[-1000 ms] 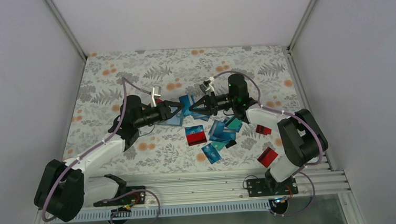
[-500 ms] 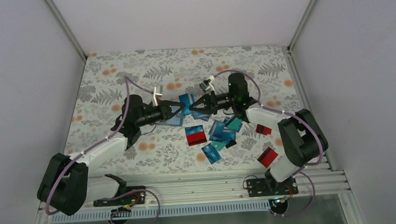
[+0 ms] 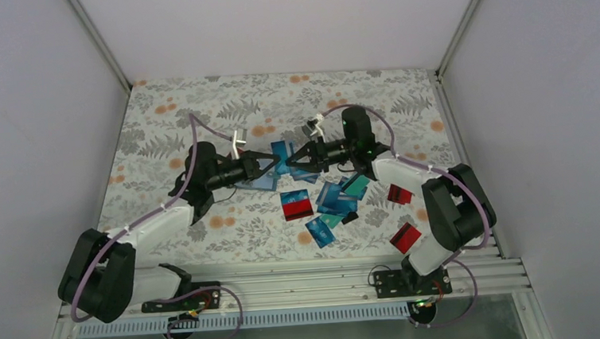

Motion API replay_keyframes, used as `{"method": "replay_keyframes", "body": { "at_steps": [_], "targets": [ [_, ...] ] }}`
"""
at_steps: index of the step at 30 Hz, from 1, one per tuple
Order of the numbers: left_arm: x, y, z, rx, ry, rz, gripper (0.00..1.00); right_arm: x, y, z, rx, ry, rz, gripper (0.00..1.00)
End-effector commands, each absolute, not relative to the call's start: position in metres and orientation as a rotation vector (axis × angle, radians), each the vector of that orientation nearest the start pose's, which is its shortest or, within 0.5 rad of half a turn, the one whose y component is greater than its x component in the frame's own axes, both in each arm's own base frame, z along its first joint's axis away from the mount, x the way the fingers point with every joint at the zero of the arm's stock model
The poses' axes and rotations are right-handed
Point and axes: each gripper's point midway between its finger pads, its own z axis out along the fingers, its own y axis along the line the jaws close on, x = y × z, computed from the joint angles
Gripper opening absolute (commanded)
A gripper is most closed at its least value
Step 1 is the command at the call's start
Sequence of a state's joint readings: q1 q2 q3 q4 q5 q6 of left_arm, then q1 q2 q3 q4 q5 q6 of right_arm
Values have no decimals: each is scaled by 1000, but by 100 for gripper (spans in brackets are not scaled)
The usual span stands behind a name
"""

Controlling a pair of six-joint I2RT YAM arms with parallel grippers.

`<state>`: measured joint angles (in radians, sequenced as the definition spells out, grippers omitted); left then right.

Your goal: Put the credit cards into the card holder

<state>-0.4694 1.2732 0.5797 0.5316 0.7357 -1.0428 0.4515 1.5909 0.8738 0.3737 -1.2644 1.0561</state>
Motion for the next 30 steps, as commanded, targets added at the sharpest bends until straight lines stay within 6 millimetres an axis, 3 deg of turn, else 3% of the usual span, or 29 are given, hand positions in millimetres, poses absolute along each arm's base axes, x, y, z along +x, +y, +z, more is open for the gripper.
{"method": "replay_keyframes", "body": {
  "at_steps": [1, 5, 9, 14, 30],
  "targets": [
    [293, -246, 209, 29, 2085, -1465, 2, 274, 306, 209, -437, 2325, 1951, 19],
    [309, -210, 185, -40, 2163, -1264, 3, 280, 302, 185, -383, 2407, 1841, 30],
    [324, -180, 157, -60, 2230, -1034, 2, 286, 301, 157, -331, 2481, 1778, 31],
    [340, -156, 133, -80, 2242, -947, 2, 291, 309, 128, -318, 2548, 1745, 30],
    [362, -155, 69, -25, 2294, -990, 2, 302, 330, 69, -354, 2685, 1714, 25]
  ]
}}
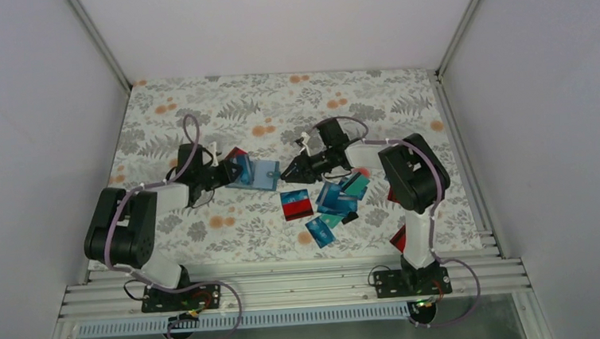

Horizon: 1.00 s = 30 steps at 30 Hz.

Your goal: Put the credit cards into the card holder

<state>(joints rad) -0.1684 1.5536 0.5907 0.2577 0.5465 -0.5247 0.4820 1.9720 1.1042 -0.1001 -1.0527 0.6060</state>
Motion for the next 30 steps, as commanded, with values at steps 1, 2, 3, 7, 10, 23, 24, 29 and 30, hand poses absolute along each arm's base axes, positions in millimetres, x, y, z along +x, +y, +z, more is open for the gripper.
{"method": "replay_keyframes", "body": {
  "at_steps": [1, 2, 3, 7, 10, 23, 24, 29, 30],
  "targets": [
    [361, -155, 67, -24, 2298, -993, 2, 302, 331, 66, -353, 2692, 1719, 24],
    [362, -156, 67, -14, 2293, -1000, 2, 302, 331, 63, -354, 2699, 1719, 24],
    [362, -156, 66, -10, 2295, -1001, 2, 301, 332, 61, -356, 2704, 1721, 24],
    [363, -157, 63, 2, 2306, -994, 2, 301, 333, 54, -354, 2719, 1717, 22],
    [364, -158, 60, 5, 2313, -1003, 2, 303, 334, 50, -351, 2724, 1718, 22],
    [355, -167, 45, 29, 2352, -1092, 2, 319, 338, 28, -330, 2764, 1653, 20],
    [354, -167, 45, 32, 2351, -1096, 2, 320, 338, 27, -328, 2767, 1652, 20],
    [351, -171, 44, 45, 2347, -1130, 2, 321, 339, 18, -318, 2783, 1648, 20],
    [350, -172, 44, 52, 2346, -1144, 2, 322, 340, 18, -319, 2782, 1648, 20]
  ]
}}
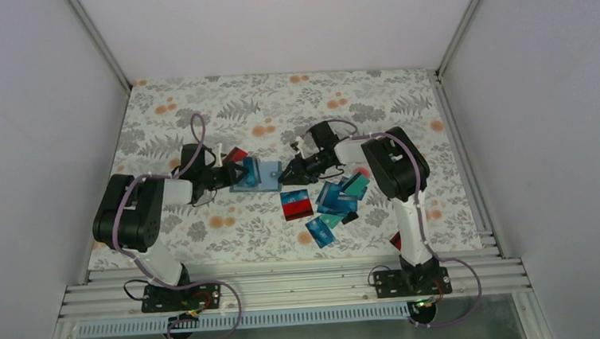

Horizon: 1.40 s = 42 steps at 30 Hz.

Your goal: Put the credit cards into the card holder

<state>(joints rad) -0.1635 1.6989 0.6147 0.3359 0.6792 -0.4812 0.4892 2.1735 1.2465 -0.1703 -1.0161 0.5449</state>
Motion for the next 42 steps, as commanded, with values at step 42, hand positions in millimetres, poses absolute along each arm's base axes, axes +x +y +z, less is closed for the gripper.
{"method": "replay_keyframes", "body": {
  "at_steps": [42],
  "targets": [
    [332, -186, 8, -30, 2617, -1268, 2, 321, 341, 8, -330, 2806, 1646, 18]
  ]
}}
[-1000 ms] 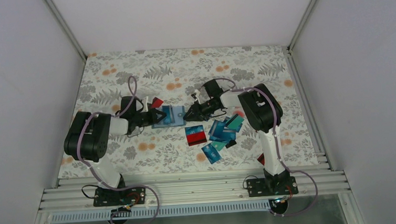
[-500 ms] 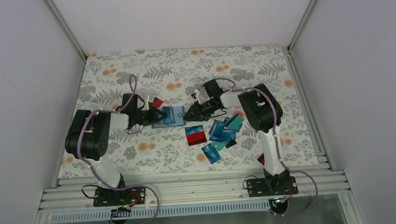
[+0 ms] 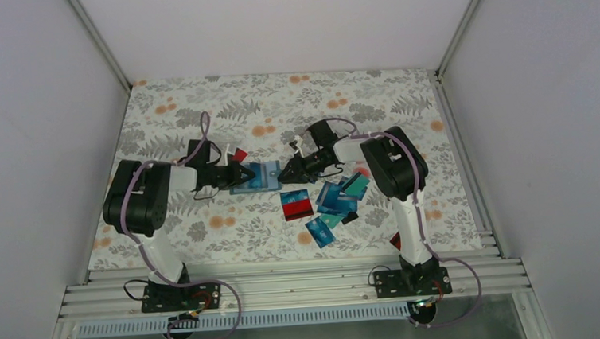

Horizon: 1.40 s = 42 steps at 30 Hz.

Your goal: Put the credit cards into the card holder

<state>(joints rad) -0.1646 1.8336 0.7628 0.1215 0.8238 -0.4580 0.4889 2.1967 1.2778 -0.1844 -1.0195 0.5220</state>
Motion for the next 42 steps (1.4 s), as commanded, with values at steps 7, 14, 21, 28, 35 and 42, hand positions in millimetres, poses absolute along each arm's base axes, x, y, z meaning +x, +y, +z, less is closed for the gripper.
{"method": "replay_keyframes", "body": {
  "at_steps": [7, 14, 21, 28, 35, 42],
  "targets": [
    [333, -192, 6, -25, 2626, -1280, 2, 324, 343, 10, -339, 2799, 1650, 18],
    [335, -200, 4, -9, 2639, -1287, 2, 324, 344, 9, -343, 2800, 1654, 18],
    [334, -206, 3, -6, 2652, -1289, 2, 326, 345, 10, -349, 2795, 1661, 18],
    [333, -214, 3, 3, 2667, -1294, 3, 326, 347, 12, -356, 2790, 1669, 17],
    [330, -224, 4, 6, 2696, -1287, 12, 327, 348, 15, -366, 2781, 1671, 16],
    [331, -218, 12, -11, 2737, -1175, 30, 327, 345, 19, -381, 2781, 1633, 16]
  ]
}}
